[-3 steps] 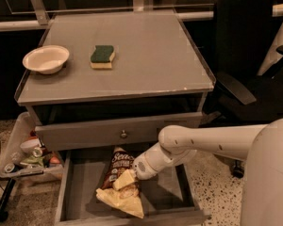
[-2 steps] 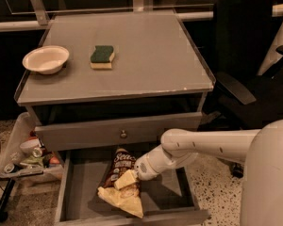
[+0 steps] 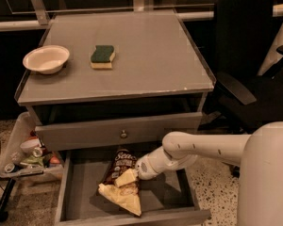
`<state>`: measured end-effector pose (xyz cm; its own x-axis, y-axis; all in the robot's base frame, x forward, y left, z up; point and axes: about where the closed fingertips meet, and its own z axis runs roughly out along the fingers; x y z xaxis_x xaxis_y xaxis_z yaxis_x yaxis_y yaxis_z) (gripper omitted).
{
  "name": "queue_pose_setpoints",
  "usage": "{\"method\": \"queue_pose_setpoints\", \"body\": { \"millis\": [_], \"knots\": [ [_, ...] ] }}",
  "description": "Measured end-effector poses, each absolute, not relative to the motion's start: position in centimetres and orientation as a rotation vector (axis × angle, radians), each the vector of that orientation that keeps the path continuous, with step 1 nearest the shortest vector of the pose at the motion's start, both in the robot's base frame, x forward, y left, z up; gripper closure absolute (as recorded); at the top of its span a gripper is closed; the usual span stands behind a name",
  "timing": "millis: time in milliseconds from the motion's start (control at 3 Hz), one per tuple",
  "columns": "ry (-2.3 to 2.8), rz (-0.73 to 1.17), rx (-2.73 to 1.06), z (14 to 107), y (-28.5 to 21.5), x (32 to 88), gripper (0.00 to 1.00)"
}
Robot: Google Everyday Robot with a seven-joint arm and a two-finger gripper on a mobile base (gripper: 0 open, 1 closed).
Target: Place brown chip bag into middle drawer
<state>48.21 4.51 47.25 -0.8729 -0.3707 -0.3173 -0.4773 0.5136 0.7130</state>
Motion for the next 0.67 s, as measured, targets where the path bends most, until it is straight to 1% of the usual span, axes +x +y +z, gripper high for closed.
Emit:
{"method": "queue_pose_setpoints", "body": {
  "millis": [333, 667],
  "knots": [
    [2.623, 1.296, -0.738, 47.23, 4.53, 48.24, 0.82],
    [2.623, 1.296, -0.738, 47.23, 4.53, 48.24, 0.58]
  ]
}}
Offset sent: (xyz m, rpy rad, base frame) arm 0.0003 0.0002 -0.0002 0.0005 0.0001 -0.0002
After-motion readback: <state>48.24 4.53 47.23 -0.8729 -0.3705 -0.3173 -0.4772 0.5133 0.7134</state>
